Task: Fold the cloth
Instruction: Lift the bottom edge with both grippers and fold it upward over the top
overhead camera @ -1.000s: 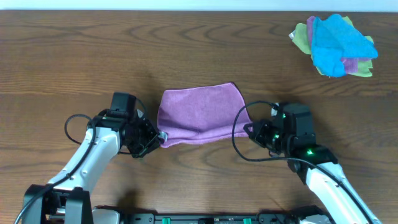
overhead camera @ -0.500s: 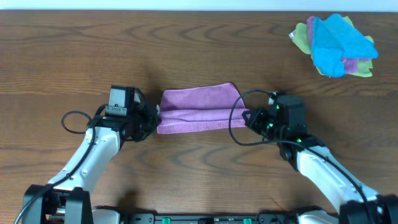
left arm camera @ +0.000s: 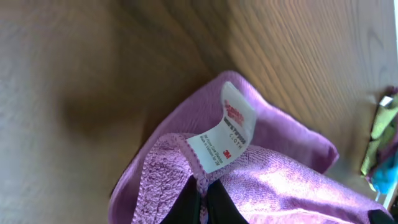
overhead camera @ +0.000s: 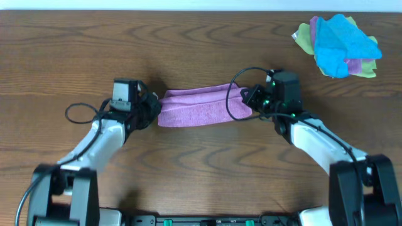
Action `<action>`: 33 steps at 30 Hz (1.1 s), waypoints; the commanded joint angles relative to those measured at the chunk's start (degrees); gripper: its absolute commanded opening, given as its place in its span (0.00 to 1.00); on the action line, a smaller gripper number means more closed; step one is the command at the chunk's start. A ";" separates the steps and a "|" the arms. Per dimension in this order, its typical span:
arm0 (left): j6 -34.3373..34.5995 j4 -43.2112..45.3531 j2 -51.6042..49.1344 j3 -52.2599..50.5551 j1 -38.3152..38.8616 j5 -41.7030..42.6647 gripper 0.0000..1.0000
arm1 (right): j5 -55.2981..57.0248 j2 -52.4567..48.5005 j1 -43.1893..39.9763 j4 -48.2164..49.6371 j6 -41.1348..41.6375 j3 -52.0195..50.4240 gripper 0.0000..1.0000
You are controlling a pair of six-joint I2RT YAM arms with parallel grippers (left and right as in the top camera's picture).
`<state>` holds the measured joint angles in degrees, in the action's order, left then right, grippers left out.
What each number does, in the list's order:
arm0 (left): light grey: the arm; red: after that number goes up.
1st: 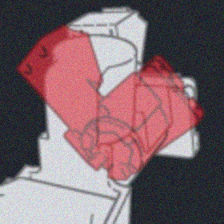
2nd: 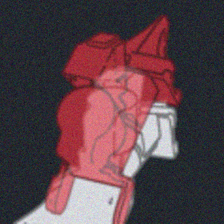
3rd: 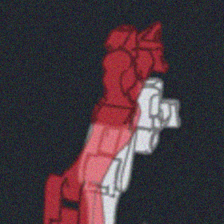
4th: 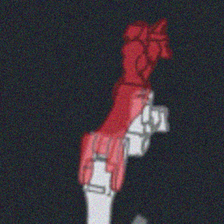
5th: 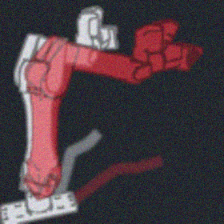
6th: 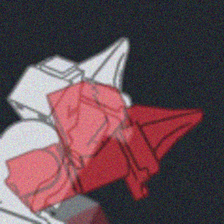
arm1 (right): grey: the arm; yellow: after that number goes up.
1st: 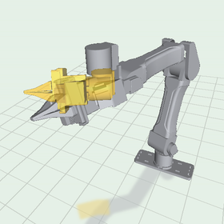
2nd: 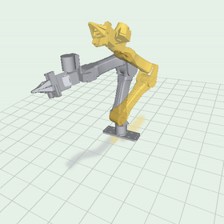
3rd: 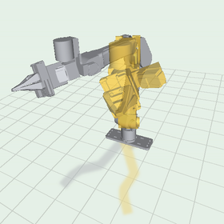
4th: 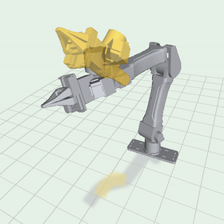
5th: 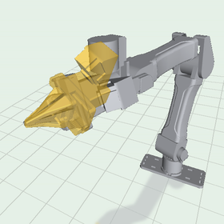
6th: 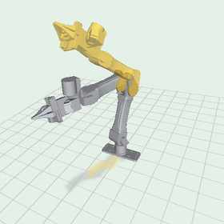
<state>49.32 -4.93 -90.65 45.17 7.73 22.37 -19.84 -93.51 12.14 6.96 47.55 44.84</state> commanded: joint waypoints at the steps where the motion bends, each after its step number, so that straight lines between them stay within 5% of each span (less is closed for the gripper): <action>1: -0.04 0.55 -3.39 4.26 0.20 -1.05 0.06 | 1.86 -2.54 0.26 0.11 -1.57 2.25 0.01; 20: -1.99 0.22 -10.36 9.57 1.33 -3.34 0.06 | 6.95 -6.14 0.26 0.61 -5.46 3.28 0.02; 23: -2.23 -0.11 -10.36 9.60 1.33 -3.82 0.06 | 7.63 -6.14 0.26 0.70 -5.46 3.28 0.12; 26: -2.58 -0.37 -10.36 9.60 1.33 -4.44 0.23 | 7.63 -6.14 0.26 1.29 -5.49 3.28 0.28; 33: -3.08 -0.46 -10.27 9.77 1.29 -4.35 0.64 | 7.21 -6.14 0.26 2.03 -5.46 3.50 0.36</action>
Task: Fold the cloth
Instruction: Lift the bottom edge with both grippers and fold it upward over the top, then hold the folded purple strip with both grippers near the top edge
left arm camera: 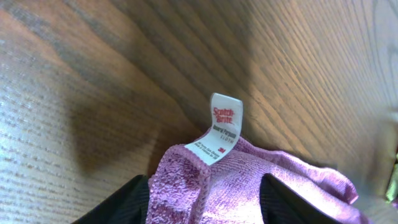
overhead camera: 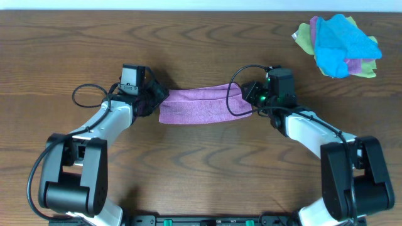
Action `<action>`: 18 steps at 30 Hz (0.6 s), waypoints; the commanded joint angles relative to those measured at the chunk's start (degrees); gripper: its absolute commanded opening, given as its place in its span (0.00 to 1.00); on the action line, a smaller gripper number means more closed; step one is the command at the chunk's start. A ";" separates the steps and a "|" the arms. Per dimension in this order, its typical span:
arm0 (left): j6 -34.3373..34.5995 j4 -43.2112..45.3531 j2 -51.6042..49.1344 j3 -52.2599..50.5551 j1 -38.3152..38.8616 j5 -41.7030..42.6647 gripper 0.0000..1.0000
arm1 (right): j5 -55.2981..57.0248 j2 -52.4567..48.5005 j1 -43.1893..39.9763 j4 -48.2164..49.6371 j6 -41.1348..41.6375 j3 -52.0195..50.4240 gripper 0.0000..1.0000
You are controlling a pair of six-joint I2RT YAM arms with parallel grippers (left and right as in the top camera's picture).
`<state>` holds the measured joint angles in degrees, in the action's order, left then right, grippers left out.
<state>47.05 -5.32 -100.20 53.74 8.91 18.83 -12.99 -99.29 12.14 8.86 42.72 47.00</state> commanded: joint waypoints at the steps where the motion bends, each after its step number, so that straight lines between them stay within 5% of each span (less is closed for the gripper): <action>1: -1.01 -0.26 -0.50 1.27 0.07 -0.81 0.69 | -0.26 -0.35 0.26 0.15 -0.61 1.49 0.37; 11: -12.59 -17.16 4.90 9.18 -0.02 -1.46 0.78 | -1.77 5.62 -1.11 -7.52 -0.74 3.48 0.38; 15: -12.57 -23.41 6.36 12.07 0.17 -1.38 0.73 | -0.68 9.92 -2.82 -13.09 -1.27 3.48 0.40; 18: -12.24 -25.31 6.73 12.57 0.26 0.17 0.59 | -0.66 13.05 -4.31 -17.90 -1.31 3.48 0.41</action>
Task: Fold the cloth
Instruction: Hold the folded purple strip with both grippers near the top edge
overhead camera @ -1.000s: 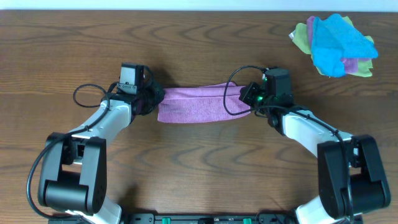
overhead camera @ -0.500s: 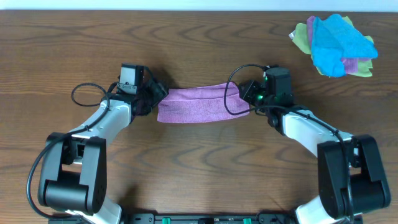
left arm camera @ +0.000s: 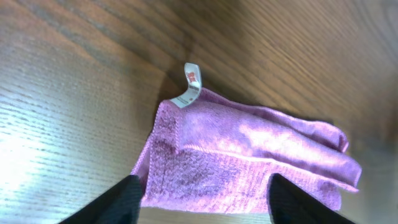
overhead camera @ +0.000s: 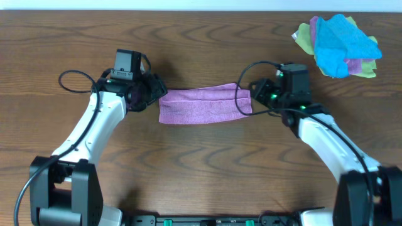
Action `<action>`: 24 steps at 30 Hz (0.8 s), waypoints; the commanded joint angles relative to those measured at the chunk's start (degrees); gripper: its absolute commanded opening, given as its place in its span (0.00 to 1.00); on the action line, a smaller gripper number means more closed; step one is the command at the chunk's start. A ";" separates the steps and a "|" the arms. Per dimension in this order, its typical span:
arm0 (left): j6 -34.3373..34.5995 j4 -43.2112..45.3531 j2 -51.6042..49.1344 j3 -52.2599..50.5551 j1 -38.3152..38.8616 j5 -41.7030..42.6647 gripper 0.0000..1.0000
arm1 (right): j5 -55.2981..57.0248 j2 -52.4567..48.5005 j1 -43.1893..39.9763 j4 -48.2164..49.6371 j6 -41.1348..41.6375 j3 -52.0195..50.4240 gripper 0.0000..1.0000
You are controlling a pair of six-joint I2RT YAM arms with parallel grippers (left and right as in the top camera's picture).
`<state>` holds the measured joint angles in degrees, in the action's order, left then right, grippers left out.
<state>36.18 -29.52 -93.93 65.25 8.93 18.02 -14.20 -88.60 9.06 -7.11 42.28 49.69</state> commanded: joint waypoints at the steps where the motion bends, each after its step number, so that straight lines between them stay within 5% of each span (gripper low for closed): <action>1: -1.25 -1.20 0.46 1.03 0.35 2.12 0.53 | 0.50 3.21 -1.62 -3.54 -1.09 0.79 0.40; 3: -0.63 -1.09 0.46 1.03 0.96 2.99 0.46 | 0.52 4.50 -2.05 -6.54 -1.29 0.79 0.38; 8: 0.33 1.79 -0.37 1.03 4.52 2.43 0.06 | 0.46 5.79 -2.25 -13.62 -1.25 0.79 0.32; 11: 1.79 3.82 -1.99 1.03 7.17 -0.96 0.06 | 0.22 5.79 -2.25 -17.44 -1.22 0.79 0.34; 17: 1.70 6.25 -6.27 1.03 8.90 -5.27 0.06 | -4.39 5.77 -2.23 -19.63 -1.22 0.76 0.54; 24: 1.53 7.96 -12.59 1.03 8.90 -6.19 0.06 | -4.70 5.42 -2.01 -20.13 -0.76 0.57 0.59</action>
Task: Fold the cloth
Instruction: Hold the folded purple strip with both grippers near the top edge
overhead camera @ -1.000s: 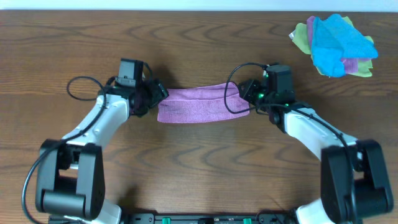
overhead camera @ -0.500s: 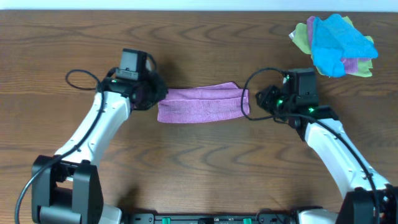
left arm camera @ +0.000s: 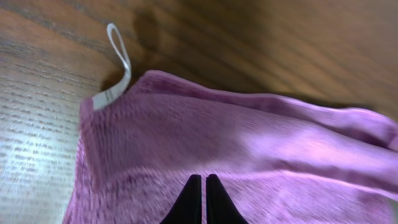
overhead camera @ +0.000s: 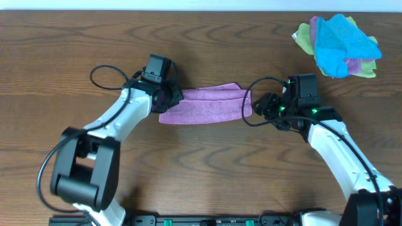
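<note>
The purple cloth (overhead camera: pixel 204 103) lies on the table as a long folded strip, running left to right. Its white tag (left arm camera: pixel 118 62) sticks out at the far left corner. My left gripper (overhead camera: pixel 171 99) is at the strip's left end. In the left wrist view the left gripper (left arm camera: pixel 203 178) is shut, its tips close together right over the purple surface with nothing seen between them. My right gripper (overhead camera: pixel 260 105) sits just off the strip's right end, apart from it. The overhead view does not show how its jaws stand.
A pile of blue, pink and green cloths (overhead camera: pixel 339 41) lies at the back right corner. The wooden table (overhead camera: pixel 201 176) stretches bare in front of the strip. Cables loop beside both wrists.
My left gripper was open and just left of the cloth's end; now it is shut and over the cloth's left end. My right arm has shifted slightly right and toward the front.
My left gripper was shut on the tagged corner, the right at the other end. Then the left stood open around that corner with the strip on the table. Both then stood off the ends. Now the left is shut over the cloth.
</note>
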Action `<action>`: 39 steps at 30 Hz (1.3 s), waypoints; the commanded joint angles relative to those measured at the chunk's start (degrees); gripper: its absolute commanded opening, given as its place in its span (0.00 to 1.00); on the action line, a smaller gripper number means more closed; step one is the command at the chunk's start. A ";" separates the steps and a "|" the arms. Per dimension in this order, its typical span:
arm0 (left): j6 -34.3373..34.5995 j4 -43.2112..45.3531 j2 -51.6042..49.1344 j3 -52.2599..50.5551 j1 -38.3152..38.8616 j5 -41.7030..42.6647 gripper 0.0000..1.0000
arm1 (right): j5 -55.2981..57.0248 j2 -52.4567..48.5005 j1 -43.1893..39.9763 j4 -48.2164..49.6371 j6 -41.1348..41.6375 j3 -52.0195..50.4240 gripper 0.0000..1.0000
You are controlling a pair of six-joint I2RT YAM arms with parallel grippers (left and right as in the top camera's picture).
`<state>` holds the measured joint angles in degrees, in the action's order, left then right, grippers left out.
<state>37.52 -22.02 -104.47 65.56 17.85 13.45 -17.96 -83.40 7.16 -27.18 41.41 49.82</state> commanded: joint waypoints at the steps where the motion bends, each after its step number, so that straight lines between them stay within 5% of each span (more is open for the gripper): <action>1: 0.20 0.90 -2.71 0.72 -0.02 -1.62 0.06 | -0.79 0.04 0.09 -0.02 0.13 0.28 0.59; 25: 0.17 1.40 -4.28 0.72 -0.02 -6.45 0.06 | -0.70 -15.47 4.24 11.30 4.04 -0.87 0.59; 39: 0.20 0.39 -4.28 0.72 -0.02 -6.43 0.06 | -0.63 -22.84 7.93 19.63 8.50 -0.87 0.47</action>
<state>37.52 -20.91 -108.44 65.56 17.85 8.32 -19.53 -102.72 13.47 -7.05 47.99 49.87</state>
